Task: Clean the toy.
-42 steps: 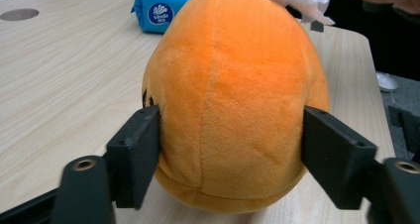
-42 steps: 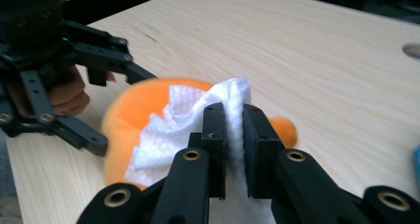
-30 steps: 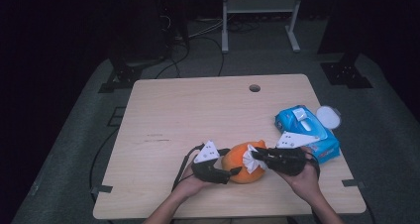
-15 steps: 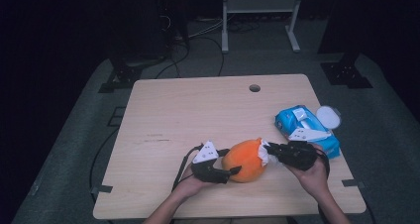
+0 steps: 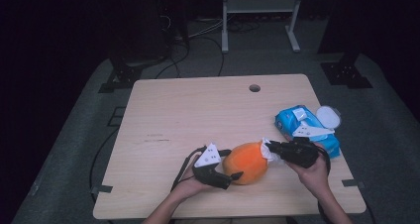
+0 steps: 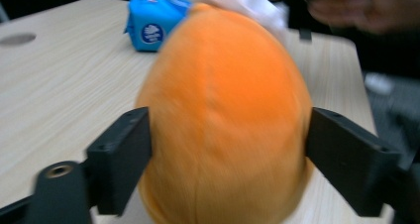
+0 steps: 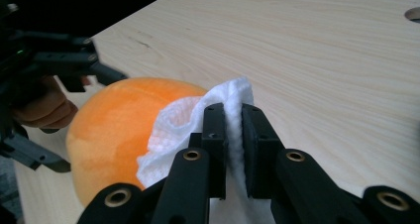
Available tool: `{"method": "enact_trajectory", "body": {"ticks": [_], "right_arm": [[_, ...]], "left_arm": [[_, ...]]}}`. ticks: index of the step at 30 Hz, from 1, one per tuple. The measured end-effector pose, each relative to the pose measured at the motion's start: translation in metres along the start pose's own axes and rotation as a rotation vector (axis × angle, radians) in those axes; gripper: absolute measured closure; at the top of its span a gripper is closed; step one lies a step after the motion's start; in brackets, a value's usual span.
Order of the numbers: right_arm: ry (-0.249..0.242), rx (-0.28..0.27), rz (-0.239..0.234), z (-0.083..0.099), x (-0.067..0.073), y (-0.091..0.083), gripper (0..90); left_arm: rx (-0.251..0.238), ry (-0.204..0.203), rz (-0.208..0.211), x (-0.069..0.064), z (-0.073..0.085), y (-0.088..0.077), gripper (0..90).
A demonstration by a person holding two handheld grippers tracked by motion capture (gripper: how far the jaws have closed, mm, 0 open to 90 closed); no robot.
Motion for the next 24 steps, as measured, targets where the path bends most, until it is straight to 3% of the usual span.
{"method": "enact_trajectory", "body": {"ticks": [1,2,6,9,11,15,18,22,24], "right_arm": [[0.000,0.000,0.000,0.000,0.000,0.000,80.7],[-0.008,-0.007,-0.014,-0.001,0.004,-0.001,80.7],[-0.066,-0.022,-0.023,-0.010,0.022,-0.004,80.7],[-0.094,-0.015,-0.016,-0.012,0.026,-0.003,80.7],[-0.094,-0.007,-0.009,-0.011,0.023,-0.003,80.7],[-0.062,0.007,0.018,-0.004,0.009,-0.005,80.8],[-0.034,0.003,0.009,-0.002,0.005,-0.007,80.8],[-0.101,0.015,0.012,-0.009,0.024,-0.003,80.8],[-0.132,0.024,0.026,-0.010,0.029,-0.001,80.8]], "left_arm": [[-0.011,-0.050,0.000,0.003,-0.001,0.001,16.2],[-0.007,-0.060,0.004,0.003,-0.001,0.002,14.3],[0.008,0.042,-0.011,-0.010,-0.001,0.006,24.5],[0.020,0.136,-0.032,-0.021,-0.003,0.008,26.4],[0.024,0.166,-0.037,-0.024,-0.003,0.008,27.3],[0.013,0.157,-0.021,-0.023,-0.004,0.008,27.3],[0.012,0.151,-0.003,-0.023,-0.004,0.010,27.1],[0.017,0.170,-0.006,-0.026,-0.003,0.010,27.2],[0.018,0.161,-0.003,-0.024,-0.002,0.009,26.1]]}}
Point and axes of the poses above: each handheld gripper's, and its own axes: y roughly forward along the jaws, z roughly out of its underside, x roughly to its left, the point moved 1 cm from there along y, roughly forward along the jaws, and after that the axes turned 9 degrees about x, right-handed, at the moved point
